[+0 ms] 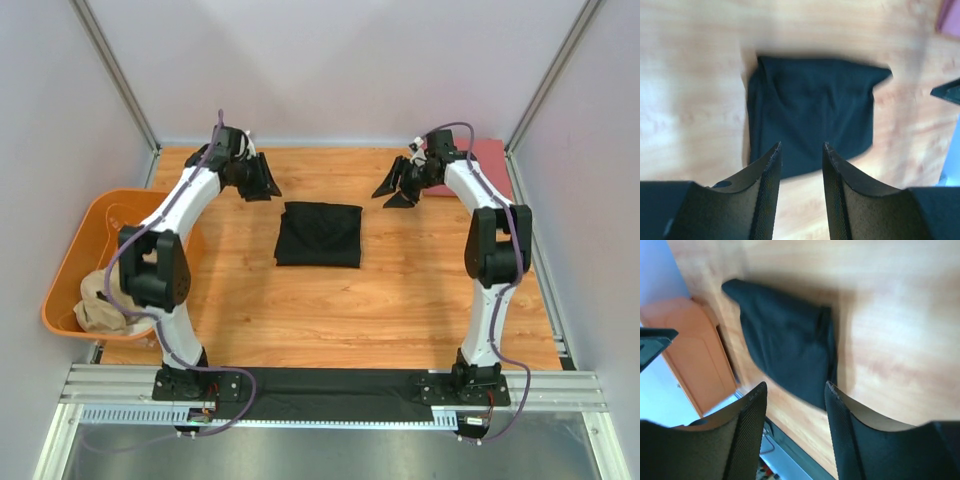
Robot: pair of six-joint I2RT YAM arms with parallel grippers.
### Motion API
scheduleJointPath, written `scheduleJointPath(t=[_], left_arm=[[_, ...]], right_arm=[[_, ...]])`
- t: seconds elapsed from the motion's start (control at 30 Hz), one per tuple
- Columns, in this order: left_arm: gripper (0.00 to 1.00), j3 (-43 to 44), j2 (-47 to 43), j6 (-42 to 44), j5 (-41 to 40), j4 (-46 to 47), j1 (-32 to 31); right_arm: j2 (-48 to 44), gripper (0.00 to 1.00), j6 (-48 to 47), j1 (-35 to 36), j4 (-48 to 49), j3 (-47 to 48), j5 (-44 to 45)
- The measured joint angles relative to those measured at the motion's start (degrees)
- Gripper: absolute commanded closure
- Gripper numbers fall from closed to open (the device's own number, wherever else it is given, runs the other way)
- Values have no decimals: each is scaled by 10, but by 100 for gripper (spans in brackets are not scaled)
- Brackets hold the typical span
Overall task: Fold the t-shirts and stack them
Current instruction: Fold the tshirt
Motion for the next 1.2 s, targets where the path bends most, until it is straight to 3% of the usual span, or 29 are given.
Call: scheduleJointPath(t=[0.13, 0.3, 0.67, 1.2], left_arm=[[53, -125, -118, 7, 17, 32, -16], [51, -183, -127, 44, 12, 70, -32], [52, -40, 86, 151, -30, 129, -27], [55, 56, 170, 167, -14, 111, -26]], right_arm=[[-119, 45, -14, 17, 15, -120, -1], [-105, 43, -28, 39, 42, -138, -2], [51, 44, -53, 43, 79, -48, 13], [92, 47, -45, 54, 103, 10, 10]])
